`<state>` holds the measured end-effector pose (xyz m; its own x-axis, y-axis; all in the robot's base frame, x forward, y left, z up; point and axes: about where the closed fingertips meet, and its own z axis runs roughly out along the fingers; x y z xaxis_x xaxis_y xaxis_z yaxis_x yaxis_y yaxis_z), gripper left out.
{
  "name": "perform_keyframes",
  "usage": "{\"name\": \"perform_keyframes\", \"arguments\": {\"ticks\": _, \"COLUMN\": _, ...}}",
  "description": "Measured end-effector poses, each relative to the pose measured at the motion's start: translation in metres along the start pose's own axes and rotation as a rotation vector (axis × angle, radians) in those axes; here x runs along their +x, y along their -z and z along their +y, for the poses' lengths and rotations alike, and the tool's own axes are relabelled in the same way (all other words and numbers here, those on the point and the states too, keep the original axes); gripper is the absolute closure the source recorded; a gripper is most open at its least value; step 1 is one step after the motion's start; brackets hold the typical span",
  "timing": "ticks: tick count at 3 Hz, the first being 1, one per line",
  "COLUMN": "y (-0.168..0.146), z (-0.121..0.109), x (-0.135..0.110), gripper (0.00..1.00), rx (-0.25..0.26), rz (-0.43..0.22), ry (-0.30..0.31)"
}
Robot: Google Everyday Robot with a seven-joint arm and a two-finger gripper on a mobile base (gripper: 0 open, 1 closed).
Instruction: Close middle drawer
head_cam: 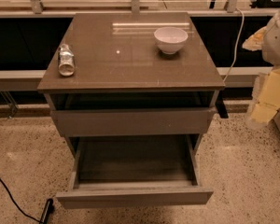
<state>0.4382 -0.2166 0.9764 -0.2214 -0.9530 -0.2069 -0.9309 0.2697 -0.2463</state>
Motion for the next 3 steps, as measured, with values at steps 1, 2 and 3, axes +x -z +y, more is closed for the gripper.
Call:
{"name": "perform_keyframes", "arguments": {"ticks": 1, "y": 0.0, "z": 0.0, "x": 0.0, "gripper": 0.0, "rx": 0.0, "rz": 0.0, "ry": 0.0}}
{"name": "perform_keyframes", "arguments": {"ticks": 2, "y": -0.023, "z": 0.0, "x": -0.015, "gripper": 0.0, "rx": 0.009, "rz": -0.047, "ry": 0.015}}
{"name": "perform_keyframes", "arguments": {"ticks": 3, "y": -0.121, "z": 0.043, "x": -0.066, "gripper": 0.0, "rx": -0.085, "rz": -0.188, "ry": 0.091}}
